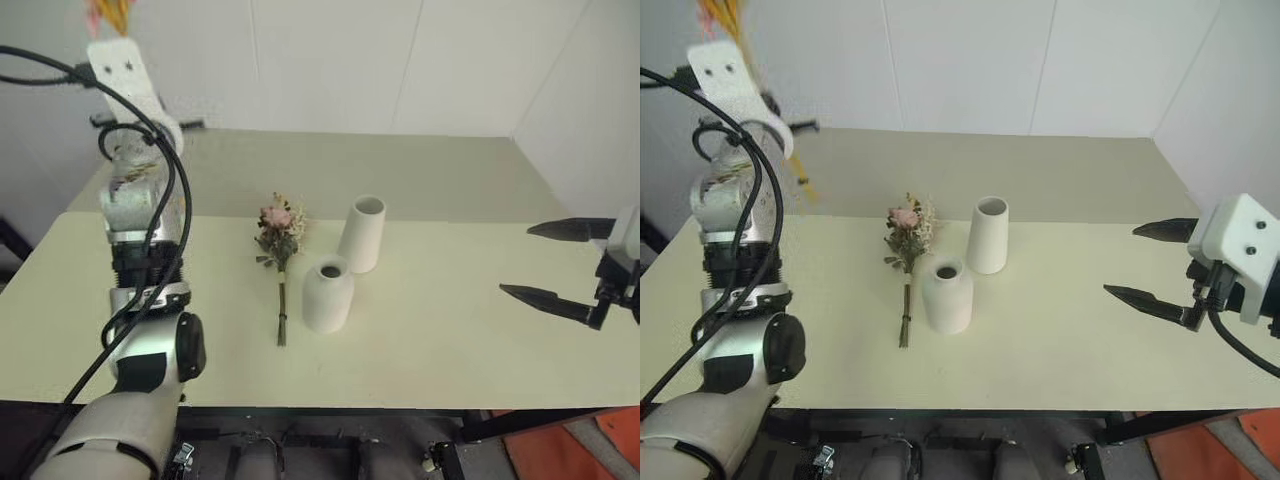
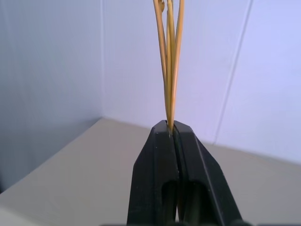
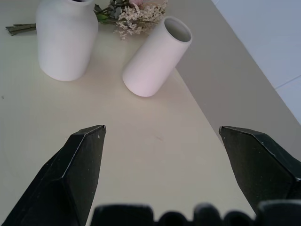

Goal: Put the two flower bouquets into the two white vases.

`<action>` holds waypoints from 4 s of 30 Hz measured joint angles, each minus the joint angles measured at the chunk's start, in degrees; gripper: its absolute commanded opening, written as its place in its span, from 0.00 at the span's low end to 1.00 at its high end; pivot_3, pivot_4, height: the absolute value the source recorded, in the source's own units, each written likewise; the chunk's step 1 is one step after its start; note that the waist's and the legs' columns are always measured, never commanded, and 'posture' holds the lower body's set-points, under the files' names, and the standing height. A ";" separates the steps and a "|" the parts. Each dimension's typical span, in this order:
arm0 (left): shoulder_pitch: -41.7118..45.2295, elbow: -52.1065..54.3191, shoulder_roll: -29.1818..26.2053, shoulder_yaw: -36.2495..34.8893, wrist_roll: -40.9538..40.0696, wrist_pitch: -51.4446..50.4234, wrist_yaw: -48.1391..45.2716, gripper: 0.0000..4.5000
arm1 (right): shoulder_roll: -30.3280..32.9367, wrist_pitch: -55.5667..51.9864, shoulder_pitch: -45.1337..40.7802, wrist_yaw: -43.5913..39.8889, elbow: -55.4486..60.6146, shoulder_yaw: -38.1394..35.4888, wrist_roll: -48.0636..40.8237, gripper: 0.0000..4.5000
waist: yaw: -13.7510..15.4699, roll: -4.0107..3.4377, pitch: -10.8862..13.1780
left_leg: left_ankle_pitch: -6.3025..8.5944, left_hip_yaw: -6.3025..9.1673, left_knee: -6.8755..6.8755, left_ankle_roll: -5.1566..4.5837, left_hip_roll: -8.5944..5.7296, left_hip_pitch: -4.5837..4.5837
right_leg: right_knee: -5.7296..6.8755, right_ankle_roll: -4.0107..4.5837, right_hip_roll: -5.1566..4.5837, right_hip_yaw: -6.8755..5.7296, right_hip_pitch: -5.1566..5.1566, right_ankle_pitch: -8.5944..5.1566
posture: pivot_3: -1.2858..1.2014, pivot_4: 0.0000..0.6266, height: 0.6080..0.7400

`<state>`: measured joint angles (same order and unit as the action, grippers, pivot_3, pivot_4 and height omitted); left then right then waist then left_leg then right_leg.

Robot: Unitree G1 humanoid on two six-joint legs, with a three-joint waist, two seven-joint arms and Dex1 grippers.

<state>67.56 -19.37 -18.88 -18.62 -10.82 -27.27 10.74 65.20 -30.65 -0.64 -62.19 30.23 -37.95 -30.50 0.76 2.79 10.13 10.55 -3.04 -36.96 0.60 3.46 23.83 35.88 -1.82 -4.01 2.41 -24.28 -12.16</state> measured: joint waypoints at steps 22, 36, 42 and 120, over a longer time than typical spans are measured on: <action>9.86 -38.56 17.69 -9.18 -24.24 34.13 -48.37 0.00 | -8.85 -6.17 11.49 7.26 14.54 -9.16 0.48 1.00 | -0.15 0.03 0.02 | 0.02 0.31 -0.36 -0.08 -0.59 0.43 | -0.19 -0.90 -0.45 -0.04 0.03 -0.17 | 0.52 0.24 1.00; 9.16 -40.09 20.89 1.22 -14.45 37.22 -55.45 0.00 | -9.23 -7.46 12.80 9.16 16.47 -10.51 -0.05 1.00 | -0.24 0.03 0.01 | 0.02 0.33 -0.36 -0.09 -0.59 0.41 | -0.19 -0.90 -0.44 -0.03 0.05 -0.17 | 0.52 0.24 1.00; 8.14 -39.49 19.99 1.31 -14.19 37.21 -56.28 0.00 | -9.23 -7.41 12.85 9.34 16.24 -10.49 0.29 1.00 | -0.18 0.03 0.01 | 0.02 0.35 -0.36 -0.09 -0.58 0.42 | -0.19 -0.90 -0.44 -0.04 0.04 -0.17 | 0.52 0.24 1.00; -0.89 -12.28 -4.28 27.00 -32.06 -64.98 -9.89 0.86 | -7.87 -4.99 12.52 8.00 10.61 -7.23 4.43 1.00 | -1.25 -0.03 -0.02 | 0.02 0.55 -0.39 -0.09 -0.64 0.32 | 0.10 -0.89 -0.45 -0.04 0.03 -0.26 | 0.52 0.24 1.00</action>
<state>66.66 -31.65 -23.15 8.38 -42.88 -92.25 0.85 57.33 -35.64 11.87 -54.19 40.84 -45.17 -26.07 -0.49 2.76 10.11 10.57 -2.49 -37.35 0.51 2.82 24.14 35.98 -2.71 -4.46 2.37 -24.25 -12.42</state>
